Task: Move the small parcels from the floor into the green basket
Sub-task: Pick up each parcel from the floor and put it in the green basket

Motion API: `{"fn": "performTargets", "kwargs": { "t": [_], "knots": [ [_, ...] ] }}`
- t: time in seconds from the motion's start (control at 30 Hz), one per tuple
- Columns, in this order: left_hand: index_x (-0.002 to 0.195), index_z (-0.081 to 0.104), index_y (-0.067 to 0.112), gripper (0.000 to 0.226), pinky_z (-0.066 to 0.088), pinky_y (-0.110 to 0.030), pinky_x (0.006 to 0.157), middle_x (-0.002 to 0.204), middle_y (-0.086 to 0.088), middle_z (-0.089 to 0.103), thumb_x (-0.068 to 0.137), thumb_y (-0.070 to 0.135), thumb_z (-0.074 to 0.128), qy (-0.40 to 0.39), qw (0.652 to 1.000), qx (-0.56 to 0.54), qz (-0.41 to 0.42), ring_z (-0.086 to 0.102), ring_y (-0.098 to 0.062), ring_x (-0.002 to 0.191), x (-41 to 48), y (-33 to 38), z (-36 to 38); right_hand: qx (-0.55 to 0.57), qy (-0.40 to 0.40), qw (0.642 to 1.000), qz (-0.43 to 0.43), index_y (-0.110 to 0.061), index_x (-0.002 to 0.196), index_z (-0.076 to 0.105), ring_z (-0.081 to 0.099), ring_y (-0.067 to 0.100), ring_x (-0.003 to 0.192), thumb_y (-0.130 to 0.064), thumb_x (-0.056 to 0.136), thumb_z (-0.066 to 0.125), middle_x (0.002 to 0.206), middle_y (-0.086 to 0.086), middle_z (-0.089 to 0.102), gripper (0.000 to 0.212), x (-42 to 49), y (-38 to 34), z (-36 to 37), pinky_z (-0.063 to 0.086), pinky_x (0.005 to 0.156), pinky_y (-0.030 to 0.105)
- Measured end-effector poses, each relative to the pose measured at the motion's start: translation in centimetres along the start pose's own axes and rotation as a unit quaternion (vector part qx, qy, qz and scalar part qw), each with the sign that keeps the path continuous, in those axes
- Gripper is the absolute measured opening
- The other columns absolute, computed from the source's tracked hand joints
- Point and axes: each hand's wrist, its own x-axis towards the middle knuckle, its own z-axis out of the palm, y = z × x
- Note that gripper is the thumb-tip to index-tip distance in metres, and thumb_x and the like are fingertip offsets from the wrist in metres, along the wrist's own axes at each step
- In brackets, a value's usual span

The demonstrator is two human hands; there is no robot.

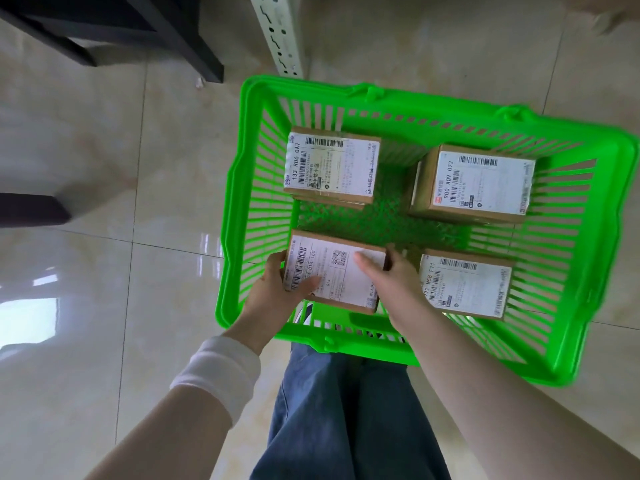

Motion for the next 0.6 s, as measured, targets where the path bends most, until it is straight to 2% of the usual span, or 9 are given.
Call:
{"fn": "performTargets", "kwargs": {
  "t": [0.1, 0.2, 0.3, 0.5, 0.6],
  "knots": [
    [0.126, 0.046, 0.009, 0.046, 0.041, -0.027, 0.076, 0.123, -0.006, 0.063, 0.088, 0.033, 0.057, 0.008, 1.000, -0.009, -0.022, 0.061, -0.027, 0.108, 0.9, -0.4, 0.2, -0.036, -0.009, 0.999, 0.014, -0.018, 0.149, 0.023, 0.042, 0.029, 0.133, -0.049, 0.080, 0.063, 0.150, 0.005, 0.038, 0.086, 0.3, -0.2, 0.8, 0.036, 0.110, 0.045],
    [0.123, 0.047, 0.008, 0.042, 0.043, -0.030, 0.081, 0.123, -0.007, 0.064, 0.089, 0.030, 0.057, 0.005, 1.000, -0.011, -0.029, 0.061, -0.028, 0.108, 2.0, -0.8, 0.3, -0.045, -0.002, 0.999, 0.025, -0.020, 0.151, 0.013, 0.029, 0.029, 0.141, -0.043, 0.085, 0.059, 0.157, 0.006, 0.024, 0.083, 0.8, 0.0, 1.1, 0.029, 0.112, 0.041],
    [0.126, 0.045, 0.008, 0.041, 0.045, -0.032, 0.084, 0.124, -0.009, 0.063, 0.090, 0.025, 0.055, -0.005, 0.999, -0.010, -0.033, 0.060, -0.030, 0.109, 2.6, -1.1, 0.4, -0.068, -0.010, 0.997, 0.022, -0.022, 0.151, 0.012, 0.029, 0.027, 0.141, -0.038, 0.089, 0.055, 0.157, 0.005, 0.022, 0.077, 0.9, 0.0, 1.4, 0.029, 0.111, 0.037],
    [0.128, 0.041, 0.005, 0.041, 0.045, -0.035, 0.091, 0.127, -0.012, 0.061, 0.092, 0.022, 0.053, -0.021, 0.999, -0.032, -0.037, 0.059, -0.030, 0.114, 3.1, -1.5, 0.3, -0.079, -0.011, 0.997, 0.017, -0.024, 0.151, 0.009, 0.028, 0.028, 0.142, -0.038, 0.090, 0.054, 0.158, 0.005, 0.021, 0.076, 0.7, -0.2, 1.8, 0.029, 0.110, 0.038],
    [0.134, 0.037, 0.005, 0.048, 0.044, -0.034, 0.095, 0.132, -0.012, 0.057, 0.092, 0.022, 0.053, -0.019, 0.997, -0.064, -0.038, 0.056, -0.030, 0.118, 2.8, -1.4, 0.4, -0.082, -0.010, 0.996, 0.023, -0.023, 0.151, 0.006, 0.031, 0.029, 0.140, -0.037, 0.091, 0.054, 0.158, 0.005, 0.021, 0.078, 0.3, -0.6, 2.0, 0.033, 0.107, 0.039]
  ]
}}
